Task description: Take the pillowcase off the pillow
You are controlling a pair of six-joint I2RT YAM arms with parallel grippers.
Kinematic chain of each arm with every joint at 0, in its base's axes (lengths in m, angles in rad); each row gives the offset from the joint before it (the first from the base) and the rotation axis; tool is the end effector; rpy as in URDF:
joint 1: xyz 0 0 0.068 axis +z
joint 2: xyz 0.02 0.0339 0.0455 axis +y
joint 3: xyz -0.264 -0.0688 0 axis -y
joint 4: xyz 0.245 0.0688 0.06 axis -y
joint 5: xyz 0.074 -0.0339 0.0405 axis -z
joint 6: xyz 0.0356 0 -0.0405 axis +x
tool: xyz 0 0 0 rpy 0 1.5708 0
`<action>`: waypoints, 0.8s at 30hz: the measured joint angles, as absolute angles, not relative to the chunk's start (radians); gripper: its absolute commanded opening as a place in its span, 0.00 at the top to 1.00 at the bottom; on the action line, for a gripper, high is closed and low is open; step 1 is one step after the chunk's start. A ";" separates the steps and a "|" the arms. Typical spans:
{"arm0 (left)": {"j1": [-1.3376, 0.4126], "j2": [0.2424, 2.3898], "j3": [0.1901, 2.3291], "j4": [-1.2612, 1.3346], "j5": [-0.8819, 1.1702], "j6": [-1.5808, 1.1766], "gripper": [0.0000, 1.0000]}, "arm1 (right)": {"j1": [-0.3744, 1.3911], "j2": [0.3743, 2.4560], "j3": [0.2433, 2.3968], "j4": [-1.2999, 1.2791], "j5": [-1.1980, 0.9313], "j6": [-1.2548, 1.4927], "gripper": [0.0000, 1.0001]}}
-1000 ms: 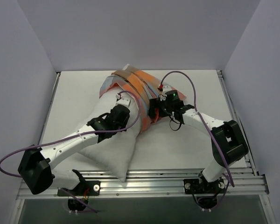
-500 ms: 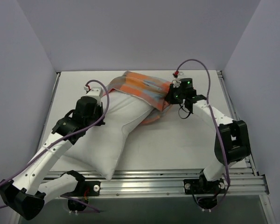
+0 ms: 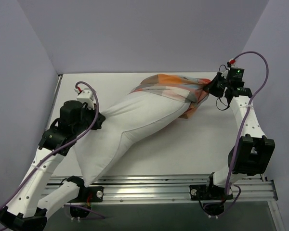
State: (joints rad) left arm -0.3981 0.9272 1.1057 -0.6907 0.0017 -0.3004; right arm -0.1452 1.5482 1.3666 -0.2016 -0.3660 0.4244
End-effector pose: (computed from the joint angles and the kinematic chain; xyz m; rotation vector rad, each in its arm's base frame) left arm 0.1729 -0.0728 0.3735 0.1041 2.1087 -0.4243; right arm 0.3633 -0.0402 0.3521 0.3142 1.9406 0.5408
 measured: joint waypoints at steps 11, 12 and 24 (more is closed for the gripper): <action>-0.385 0.725 1.069 -0.656 0.159 -0.211 0.98 | -0.150 1.597 1.551 -0.340 -0.331 0.461 1.00; -0.383 0.706 1.066 -0.655 0.181 -0.203 0.98 | -0.150 1.599 1.567 -0.347 -0.328 0.461 1.00; -0.352 0.512 1.036 -0.751 0.405 -0.073 0.98 | -0.266 1.636 1.640 -0.310 0.010 0.447 1.00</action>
State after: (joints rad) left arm -0.3519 0.5121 1.0359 -0.7509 0.4053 -0.0734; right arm -0.2665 1.6363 1.6402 -0.3096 0.0101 0.4469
